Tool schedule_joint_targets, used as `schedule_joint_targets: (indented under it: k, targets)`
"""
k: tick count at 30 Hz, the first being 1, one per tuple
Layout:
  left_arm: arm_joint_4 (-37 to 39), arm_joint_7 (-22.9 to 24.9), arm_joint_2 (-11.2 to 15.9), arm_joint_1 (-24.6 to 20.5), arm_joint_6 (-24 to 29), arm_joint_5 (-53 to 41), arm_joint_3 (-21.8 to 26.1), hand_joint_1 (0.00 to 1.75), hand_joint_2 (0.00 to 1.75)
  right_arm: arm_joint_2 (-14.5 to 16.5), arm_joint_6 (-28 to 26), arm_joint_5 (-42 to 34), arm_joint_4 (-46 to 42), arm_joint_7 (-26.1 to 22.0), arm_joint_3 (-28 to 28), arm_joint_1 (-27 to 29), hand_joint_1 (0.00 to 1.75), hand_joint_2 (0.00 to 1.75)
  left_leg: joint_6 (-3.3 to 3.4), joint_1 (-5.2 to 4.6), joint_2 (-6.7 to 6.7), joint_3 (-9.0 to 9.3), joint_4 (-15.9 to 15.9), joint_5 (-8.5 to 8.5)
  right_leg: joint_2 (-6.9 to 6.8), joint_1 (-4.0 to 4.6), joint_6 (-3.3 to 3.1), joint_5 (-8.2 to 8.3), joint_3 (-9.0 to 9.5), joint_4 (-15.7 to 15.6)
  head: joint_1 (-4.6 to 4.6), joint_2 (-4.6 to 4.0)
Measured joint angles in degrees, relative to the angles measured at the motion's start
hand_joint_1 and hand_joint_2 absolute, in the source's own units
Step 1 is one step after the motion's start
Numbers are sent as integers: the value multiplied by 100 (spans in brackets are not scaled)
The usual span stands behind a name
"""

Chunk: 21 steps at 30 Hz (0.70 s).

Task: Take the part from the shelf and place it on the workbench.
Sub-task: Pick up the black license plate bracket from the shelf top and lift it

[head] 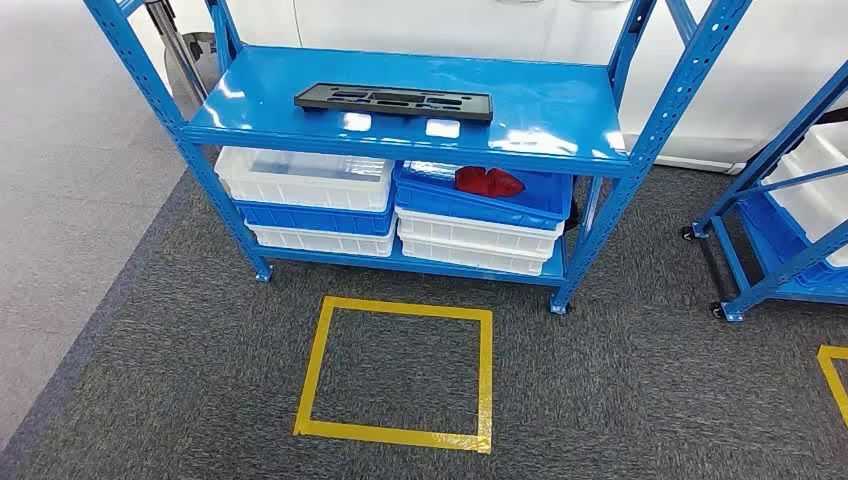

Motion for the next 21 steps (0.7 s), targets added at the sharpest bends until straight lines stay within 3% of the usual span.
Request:
schedule_joint_targets:
  k: [4,8,14,19,21]
  targets:
    - [72,27,-57,-99,-38,-425,319,0,175,34,2,294,72,74,-234,-73,0,175,0,0,0,0,0,0,0,0,0,0,0,0,0,0]
    - [172,45,-132,-234,-74,-1008,755,0,0,76,3,692,172,164,-569,-172,0,0,0,0,0,0,1,0,0,0,1,1,0,0,0,0]
    - [267,27,-192,-440,-81,-1827,1320,0,0,-7,-102,1248,249,176,-1039,-353,0,0,2,-1,0,-4,5,2,0,-3,5,4,-2,1,1,0]
    - [443,-114,-178,-762,54,-3464,2228,0,0,-606,-958,2391,306,-447,-1819,-788,0,0,15,-9,3,-14,13,11,3,-17,28,20,-10,3,0,0]
    - [471,-128,-163,-817,69,-3712,2430,0,0,-813,-1002,2557,322,-601,-1998,-945,0,0,15,-10,5,-17,25,11,5,-13,32,22,-8,3,1,0]
